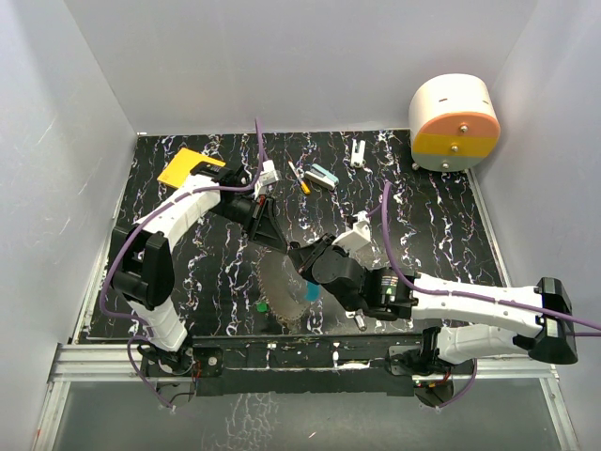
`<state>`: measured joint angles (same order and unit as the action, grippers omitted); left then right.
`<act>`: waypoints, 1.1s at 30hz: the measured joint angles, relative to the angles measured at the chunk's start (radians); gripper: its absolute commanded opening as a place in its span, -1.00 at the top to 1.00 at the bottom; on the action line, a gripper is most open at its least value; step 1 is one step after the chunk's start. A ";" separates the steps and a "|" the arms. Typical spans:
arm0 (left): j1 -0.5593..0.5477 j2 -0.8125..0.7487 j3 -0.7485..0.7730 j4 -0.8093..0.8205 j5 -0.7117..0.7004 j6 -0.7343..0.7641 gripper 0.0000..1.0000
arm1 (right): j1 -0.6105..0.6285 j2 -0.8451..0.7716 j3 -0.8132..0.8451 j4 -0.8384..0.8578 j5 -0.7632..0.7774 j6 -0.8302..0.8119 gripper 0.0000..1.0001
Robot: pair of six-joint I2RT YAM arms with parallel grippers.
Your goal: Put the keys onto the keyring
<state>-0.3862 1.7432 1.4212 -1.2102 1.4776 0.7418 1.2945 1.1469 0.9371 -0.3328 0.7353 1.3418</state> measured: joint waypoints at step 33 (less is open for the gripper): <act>0.042 -0.040 -0.119 0.120 0.015 -0.090 1.00 | 0.047 -0.356 -0.070 0.077 0.059 -0.583 -0.08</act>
<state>-0.3439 1.7035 1.3018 -1.0901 1.4925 0.6514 1.3418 0.7910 0.8673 -0.2554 0.7940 0.7589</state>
